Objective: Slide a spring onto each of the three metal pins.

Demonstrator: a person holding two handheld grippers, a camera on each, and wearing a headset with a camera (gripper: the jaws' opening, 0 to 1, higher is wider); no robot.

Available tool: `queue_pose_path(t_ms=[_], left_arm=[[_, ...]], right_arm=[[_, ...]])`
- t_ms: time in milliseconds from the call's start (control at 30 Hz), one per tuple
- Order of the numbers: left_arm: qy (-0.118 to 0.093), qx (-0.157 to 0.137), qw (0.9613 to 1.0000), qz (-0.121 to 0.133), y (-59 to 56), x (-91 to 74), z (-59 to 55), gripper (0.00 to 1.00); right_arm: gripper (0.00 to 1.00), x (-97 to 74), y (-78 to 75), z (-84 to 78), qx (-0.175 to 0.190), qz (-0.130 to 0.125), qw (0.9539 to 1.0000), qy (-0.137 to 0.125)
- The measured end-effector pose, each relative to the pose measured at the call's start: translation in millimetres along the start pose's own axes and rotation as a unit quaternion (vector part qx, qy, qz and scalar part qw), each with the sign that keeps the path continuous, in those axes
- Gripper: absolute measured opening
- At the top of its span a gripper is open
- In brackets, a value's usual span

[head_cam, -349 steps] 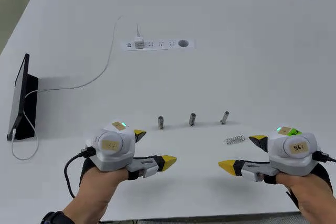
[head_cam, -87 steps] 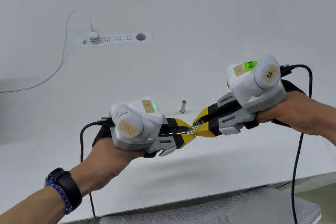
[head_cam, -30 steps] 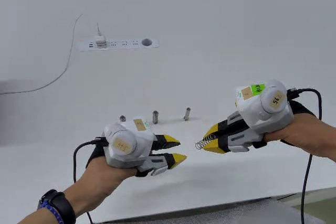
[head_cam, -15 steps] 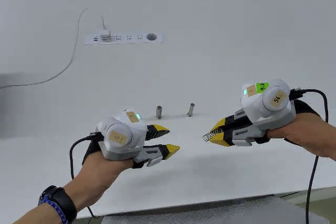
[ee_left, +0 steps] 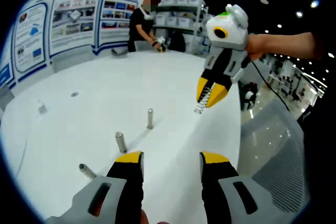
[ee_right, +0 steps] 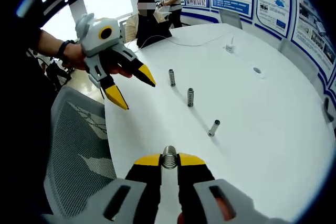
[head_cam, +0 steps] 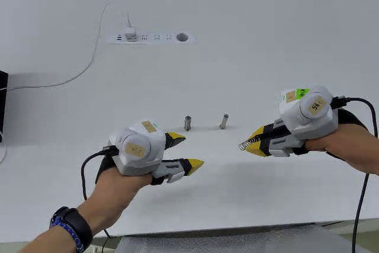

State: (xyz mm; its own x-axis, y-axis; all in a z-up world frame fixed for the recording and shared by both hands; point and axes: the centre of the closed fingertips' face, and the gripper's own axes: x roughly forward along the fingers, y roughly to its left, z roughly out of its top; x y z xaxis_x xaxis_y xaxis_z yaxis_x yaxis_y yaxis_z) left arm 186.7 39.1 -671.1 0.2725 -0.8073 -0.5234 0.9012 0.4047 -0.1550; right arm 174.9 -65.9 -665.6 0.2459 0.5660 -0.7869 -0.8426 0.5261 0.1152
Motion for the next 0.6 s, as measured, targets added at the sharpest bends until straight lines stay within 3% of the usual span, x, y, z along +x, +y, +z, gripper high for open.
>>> queue_pose_path(t_ms=[600], left_arm=[[0.004, -0.032, 0.9988, 0.038, 15.1, -8.1, -13.7, 0.53]], right_arm=[[0.12, 15.8, -28.3, 0.0, -0.004, -0.007, 0.9999, 0.015]])
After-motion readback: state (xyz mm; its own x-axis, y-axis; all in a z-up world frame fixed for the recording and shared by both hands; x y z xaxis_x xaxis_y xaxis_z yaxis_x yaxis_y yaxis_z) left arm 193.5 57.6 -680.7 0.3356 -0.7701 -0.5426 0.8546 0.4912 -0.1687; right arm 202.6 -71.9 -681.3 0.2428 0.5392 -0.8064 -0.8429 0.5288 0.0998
